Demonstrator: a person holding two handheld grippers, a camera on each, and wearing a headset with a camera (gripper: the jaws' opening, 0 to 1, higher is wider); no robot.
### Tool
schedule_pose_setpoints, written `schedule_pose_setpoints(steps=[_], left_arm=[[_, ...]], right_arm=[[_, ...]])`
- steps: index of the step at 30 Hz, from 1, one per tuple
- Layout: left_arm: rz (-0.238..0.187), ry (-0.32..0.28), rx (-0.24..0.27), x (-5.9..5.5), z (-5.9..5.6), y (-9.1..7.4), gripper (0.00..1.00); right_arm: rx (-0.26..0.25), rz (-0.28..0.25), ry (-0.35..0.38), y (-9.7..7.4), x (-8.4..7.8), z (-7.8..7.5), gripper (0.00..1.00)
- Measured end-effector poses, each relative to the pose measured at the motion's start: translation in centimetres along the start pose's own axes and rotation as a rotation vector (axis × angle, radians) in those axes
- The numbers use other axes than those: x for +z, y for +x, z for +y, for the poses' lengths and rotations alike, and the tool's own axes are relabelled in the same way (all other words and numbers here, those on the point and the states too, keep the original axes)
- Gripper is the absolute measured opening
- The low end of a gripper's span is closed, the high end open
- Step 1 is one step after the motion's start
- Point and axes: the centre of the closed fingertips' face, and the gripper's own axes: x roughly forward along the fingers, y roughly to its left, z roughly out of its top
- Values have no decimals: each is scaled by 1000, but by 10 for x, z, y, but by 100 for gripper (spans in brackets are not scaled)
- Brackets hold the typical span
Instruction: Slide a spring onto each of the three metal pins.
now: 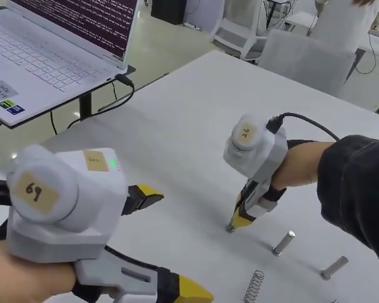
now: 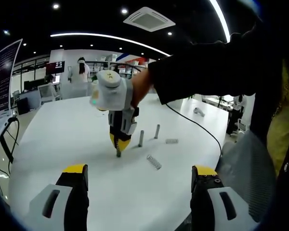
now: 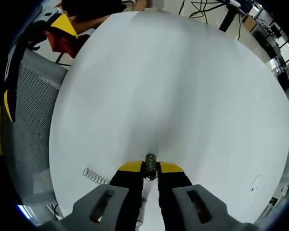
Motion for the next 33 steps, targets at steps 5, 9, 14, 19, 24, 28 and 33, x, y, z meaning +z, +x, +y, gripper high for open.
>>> schedule_pose_setpoints(steps=[5, 9, 14, 19, 24, 28, 33], left_arm=[[4, 0, -1, -1, 1, 0, 86], [7, -1, -2, -1, 0, 1, 85], [8, 0, -4, 0, 0, 2, 85], [11, -1, -4, 0, 0, 1, 85], [14, 1, -7, 0, -1, 1, 85], [16, 3, -9, 0, -2, 2, 85], [22, 10, -14, 0, -3, 4, 85]], right_arm=[[2, -9, 15, 2, 0, -1, 8], [-2, -13, 16, 1, 1, -2, 9], [-3, -23, 12, 0, 2, -1, 9], [-2, -31, 18, 0, 2, 0, 14], [-15, -49, 24, -3, 3, -2, 20], [-26, -72, 36, -8, 3, -3, 24], [-40, -103, 56, -16, 2, -6, 27]])
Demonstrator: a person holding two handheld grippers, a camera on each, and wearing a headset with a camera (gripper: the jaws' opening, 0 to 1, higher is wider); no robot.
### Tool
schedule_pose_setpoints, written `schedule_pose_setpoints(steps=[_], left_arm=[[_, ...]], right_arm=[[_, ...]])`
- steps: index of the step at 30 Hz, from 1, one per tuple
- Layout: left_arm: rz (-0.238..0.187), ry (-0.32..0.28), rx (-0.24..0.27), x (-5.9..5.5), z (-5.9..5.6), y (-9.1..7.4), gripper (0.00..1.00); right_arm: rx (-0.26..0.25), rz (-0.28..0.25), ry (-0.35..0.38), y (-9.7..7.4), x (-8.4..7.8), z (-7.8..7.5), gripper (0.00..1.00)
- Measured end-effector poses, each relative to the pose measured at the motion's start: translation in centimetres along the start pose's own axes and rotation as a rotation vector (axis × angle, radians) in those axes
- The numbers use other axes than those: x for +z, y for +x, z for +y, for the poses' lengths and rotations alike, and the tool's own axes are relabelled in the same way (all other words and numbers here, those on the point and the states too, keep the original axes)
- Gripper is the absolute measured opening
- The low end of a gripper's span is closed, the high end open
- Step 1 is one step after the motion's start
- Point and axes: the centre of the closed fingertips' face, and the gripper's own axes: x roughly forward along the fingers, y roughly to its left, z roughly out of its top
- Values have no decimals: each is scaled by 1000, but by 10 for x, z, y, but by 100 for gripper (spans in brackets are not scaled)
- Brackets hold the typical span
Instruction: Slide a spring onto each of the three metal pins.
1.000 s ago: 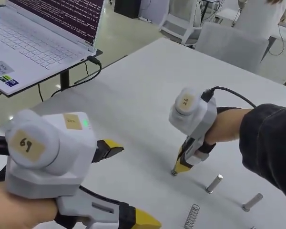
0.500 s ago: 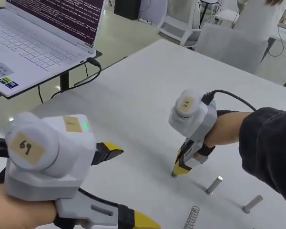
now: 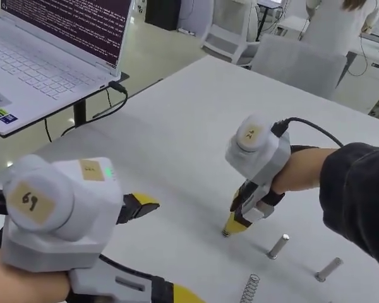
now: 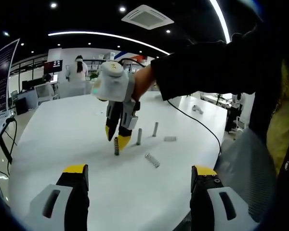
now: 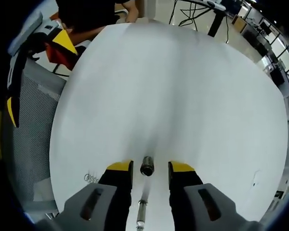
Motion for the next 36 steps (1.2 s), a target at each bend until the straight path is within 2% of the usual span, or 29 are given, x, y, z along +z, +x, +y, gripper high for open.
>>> schedule_pose_setpoints(steps=[9, 14, 23, 25, 30, 36], left_arm=[[5, 19, -12, 5, -2, 2, 85], [9, 30, -23, 8, -4, 4, 84], [14, 53, -38, 17, -6, 6, 84], [13, 61, -43, 20, -7, 7, 84], [13, 81, -61, 28, -12, 11, 84], [15, 90, -77, 30, -16, 15, 84]], right_arm=[[-45, -62, 24, -20, 4, -3, 28], [-67, -77, 25, -33, 5, -2, 28], [-98, -102, 44, -59, -2, 4, 28], [-98, -125, 59, -66, -1, 8, 28], [-140, -158, 66, -86, -7, 16, 29], [-180, -200, 77, -100, -15, 22, 29]])
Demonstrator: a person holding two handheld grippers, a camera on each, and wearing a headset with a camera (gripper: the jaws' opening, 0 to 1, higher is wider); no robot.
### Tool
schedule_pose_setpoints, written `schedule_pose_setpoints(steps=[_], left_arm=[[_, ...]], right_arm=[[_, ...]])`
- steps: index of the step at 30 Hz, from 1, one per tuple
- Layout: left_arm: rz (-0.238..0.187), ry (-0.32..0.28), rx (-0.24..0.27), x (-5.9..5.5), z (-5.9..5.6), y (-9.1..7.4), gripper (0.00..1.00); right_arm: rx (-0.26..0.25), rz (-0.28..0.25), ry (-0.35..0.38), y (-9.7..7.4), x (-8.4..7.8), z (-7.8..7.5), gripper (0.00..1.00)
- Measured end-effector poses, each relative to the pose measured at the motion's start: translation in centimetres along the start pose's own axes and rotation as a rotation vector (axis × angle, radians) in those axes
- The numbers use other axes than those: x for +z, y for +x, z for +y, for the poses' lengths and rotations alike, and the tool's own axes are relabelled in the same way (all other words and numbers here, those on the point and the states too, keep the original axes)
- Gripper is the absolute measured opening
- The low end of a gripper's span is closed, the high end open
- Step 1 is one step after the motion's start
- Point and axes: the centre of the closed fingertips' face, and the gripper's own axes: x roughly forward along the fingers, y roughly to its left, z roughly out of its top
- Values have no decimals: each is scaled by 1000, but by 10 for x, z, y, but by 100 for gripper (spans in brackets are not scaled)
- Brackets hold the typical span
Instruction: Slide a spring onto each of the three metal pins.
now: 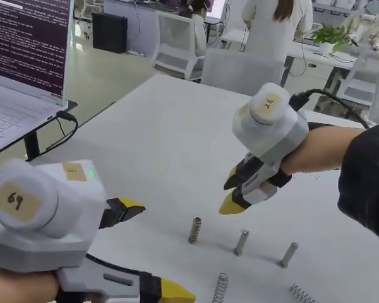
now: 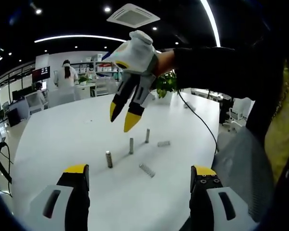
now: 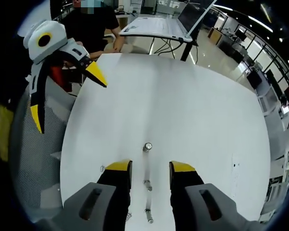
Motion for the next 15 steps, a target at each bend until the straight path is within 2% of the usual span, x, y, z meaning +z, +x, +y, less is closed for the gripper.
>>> schedule_pose_setpoints(steps=[5, 10, 15], left_arm=[[-1, 4, -8, 1, -2, 2, 84], [8, -1, -13, 0, -3, 6, 84], [13, 1, -19, 1, -4, 9, 84]], right_arm=[[-32, -52, 28, -14, -5, 9, 29], [-60, -86, 49, -25, -18, 20, 31], [-93, -131, 87, -36, -26, 25, 32]])
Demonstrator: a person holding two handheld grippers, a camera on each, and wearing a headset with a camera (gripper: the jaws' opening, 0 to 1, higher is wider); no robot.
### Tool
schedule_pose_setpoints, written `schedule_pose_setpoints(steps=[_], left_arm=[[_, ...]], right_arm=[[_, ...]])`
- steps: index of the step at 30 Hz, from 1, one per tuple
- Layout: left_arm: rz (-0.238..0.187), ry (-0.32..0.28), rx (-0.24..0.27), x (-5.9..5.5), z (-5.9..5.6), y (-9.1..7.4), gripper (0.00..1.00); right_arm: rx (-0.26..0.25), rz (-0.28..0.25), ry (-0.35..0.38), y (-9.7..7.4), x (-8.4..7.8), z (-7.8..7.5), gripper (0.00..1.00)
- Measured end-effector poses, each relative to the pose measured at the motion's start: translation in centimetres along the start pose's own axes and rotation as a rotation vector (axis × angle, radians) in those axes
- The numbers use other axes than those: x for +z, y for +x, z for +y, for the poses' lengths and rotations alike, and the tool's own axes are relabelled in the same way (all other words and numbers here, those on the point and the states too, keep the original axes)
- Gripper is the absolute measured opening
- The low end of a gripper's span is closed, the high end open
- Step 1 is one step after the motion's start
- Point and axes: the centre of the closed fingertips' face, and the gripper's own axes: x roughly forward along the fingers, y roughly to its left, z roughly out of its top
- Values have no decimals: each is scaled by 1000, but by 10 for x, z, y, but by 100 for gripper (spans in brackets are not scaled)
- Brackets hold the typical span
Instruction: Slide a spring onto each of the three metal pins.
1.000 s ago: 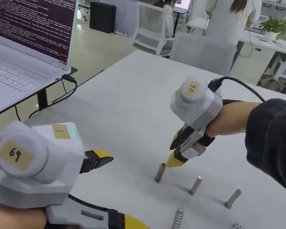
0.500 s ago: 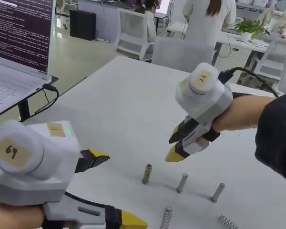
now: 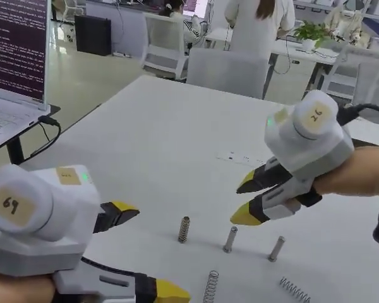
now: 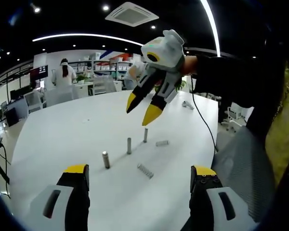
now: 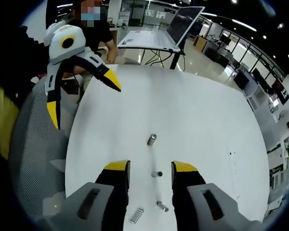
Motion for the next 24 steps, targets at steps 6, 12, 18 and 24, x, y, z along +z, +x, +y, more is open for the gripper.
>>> schedule_pose_setpoints(steps=[6, 12, 18, 24], left_arm=[[3, 6, -11, 3, -1, 5, 84], [8, 14, -26, 4, -4, 9, 84], [17, 15, -37, 3, -6, 14, 83], [33, 11, -51, 0, -11, 21, 83]], right_arm=[[-39, -27, 39, -13, -13, -1, 33], [-101, -73, 92, -30, -20, -3, 35], [-141, -101, 137, -44, -31, 0, 35], [-176, -122, 195, -56, -49, 5, 36]])
